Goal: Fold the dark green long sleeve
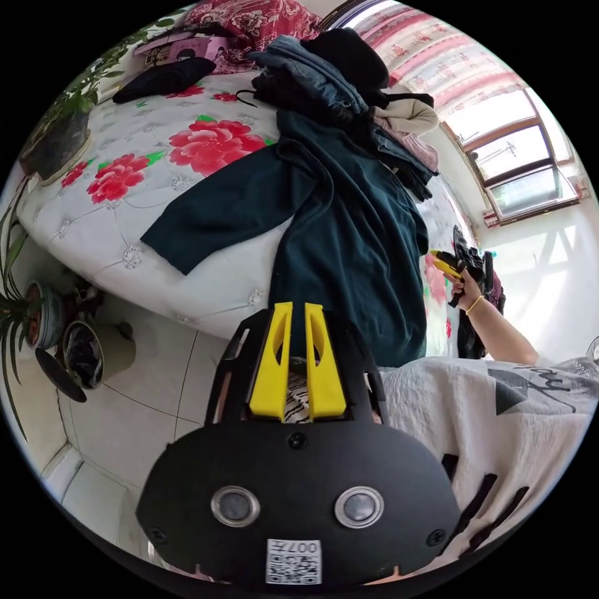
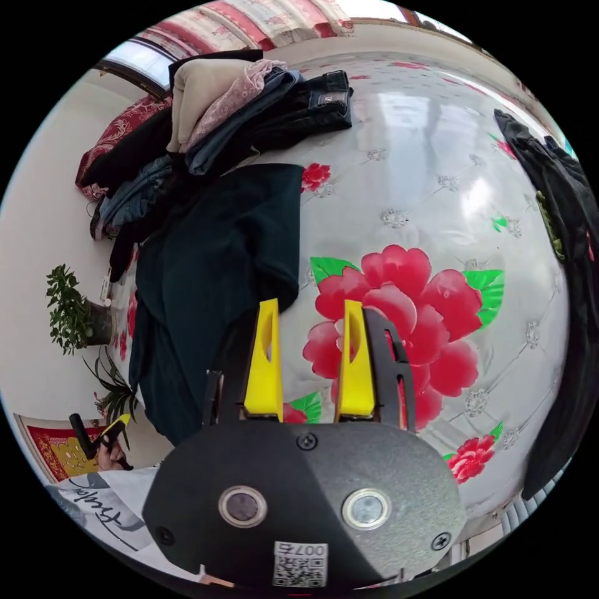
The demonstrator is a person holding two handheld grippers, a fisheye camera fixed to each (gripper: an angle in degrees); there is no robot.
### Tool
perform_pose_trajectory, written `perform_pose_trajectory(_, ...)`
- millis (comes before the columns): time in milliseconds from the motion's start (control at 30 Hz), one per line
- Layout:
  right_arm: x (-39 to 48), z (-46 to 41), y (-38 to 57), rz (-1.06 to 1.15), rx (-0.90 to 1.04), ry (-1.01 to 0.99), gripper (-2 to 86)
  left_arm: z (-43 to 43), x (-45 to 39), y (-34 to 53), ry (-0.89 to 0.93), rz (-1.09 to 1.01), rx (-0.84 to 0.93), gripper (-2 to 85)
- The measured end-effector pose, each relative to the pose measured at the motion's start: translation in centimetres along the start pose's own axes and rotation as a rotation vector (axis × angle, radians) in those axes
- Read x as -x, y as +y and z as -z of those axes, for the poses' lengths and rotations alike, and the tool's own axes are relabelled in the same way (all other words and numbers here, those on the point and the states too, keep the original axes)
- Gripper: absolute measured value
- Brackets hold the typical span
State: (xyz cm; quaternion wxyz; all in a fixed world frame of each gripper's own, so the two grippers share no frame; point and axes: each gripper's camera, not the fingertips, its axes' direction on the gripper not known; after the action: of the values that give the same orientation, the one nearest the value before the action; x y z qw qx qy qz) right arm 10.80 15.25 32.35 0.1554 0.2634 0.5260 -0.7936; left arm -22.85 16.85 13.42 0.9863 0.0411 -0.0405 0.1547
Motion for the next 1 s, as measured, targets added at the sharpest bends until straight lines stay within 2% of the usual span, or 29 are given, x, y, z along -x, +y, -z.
perform_pose_trajectory(100,1.4,-3.0,-3.3,0.014,0.033,-0.038,8.6,0.6,-0.1,1.9,-0.012,0.058,0.021,2.3)
perform_pose_trajectory(267,1.9,-5.1,-5.8,-0.154,-0.021,-0.106,5.4,1.8,0.4,4.5,-0.057,0.197,0.014,-0.3)
perform_pose_trajectory(367,2.3,-5.1,-6.5,-0.113,-0.008,-0.146,3.5,2.5,0.5,5.0,-0.054,0.263,-0.015,-0.7)
perform_pose_trajectory(500,2.8,2.3,-7.4,0.027,-0.219,-0.325,2.3,3.0,0.5,4.6,-0.058,0.301,-0.037,-0.9)
perform_pose_trajectory(567,3.5,7.6,-7.6,0.108,-0.342,-0.328,2.1,2.8,0.5,4.1,-0.071,0.299,-0.021,-0.9)
perform_pose_trajectory(667,7.0,16.0,-6.8,0.338,-0.517,-0.126,2.0,2.7,0.5,3.1,-0.077,0.279,-0.015,-0.7)
perform_pose_trajectory(733,11.1,19.8,-4.4,0.570,-0.651,0.229,2.1,2.6,0.6,1.8,-0.073,0.259,-0.014,-0.4)
perform_pose_trajectory(833,13.4,19.8,-2.3,0.637,-0.717,0.575,2.6,2.5,0.8,-0.2,-0.068,0.231,-0.022,1.0)
perform_pose_trajectory(900,12.7,18.2,-2.0,0.621,-0.665,0.600,3.1,2.3,1.0,-1.6,-0.063,0.211,-0.027,2.5)
perform_pose_trajectory(1000,8.8,13.3,-2.9,0.466,-0.318,0.453,3.8,1.9,1.2,-4.1,-0.061,0.163,-0.027,4.6)
